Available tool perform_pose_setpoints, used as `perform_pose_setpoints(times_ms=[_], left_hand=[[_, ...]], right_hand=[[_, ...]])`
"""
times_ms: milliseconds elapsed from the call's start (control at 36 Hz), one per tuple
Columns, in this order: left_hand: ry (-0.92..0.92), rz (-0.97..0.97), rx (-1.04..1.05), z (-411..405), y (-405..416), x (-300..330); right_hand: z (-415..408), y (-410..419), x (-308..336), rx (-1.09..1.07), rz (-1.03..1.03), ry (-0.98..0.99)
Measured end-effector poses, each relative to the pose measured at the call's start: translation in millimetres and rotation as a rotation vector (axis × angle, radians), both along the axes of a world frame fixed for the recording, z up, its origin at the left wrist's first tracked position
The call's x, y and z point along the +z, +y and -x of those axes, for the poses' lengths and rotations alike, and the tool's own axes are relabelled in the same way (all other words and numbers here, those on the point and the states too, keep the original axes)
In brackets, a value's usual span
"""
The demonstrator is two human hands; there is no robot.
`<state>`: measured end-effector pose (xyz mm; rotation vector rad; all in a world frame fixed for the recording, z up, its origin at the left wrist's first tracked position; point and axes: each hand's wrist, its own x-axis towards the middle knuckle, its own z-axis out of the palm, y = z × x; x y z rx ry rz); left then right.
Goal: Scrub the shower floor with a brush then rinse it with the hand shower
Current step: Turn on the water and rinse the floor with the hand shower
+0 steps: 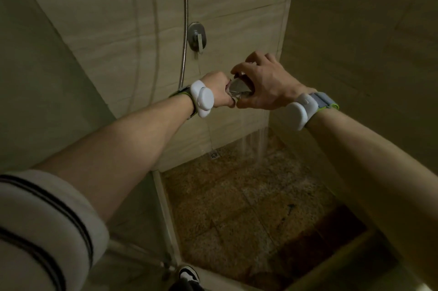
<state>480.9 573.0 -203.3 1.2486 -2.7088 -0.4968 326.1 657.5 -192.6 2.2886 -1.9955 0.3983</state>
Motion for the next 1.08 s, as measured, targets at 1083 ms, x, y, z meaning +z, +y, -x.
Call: perform_pose_setpoints(times_ms=[1083], left_hand=[[-0.345, 0.109, -0.117, -8, -11, 8]], right_hand=[[-18, -3, -21, 0.029, -0.168, -0.075]])
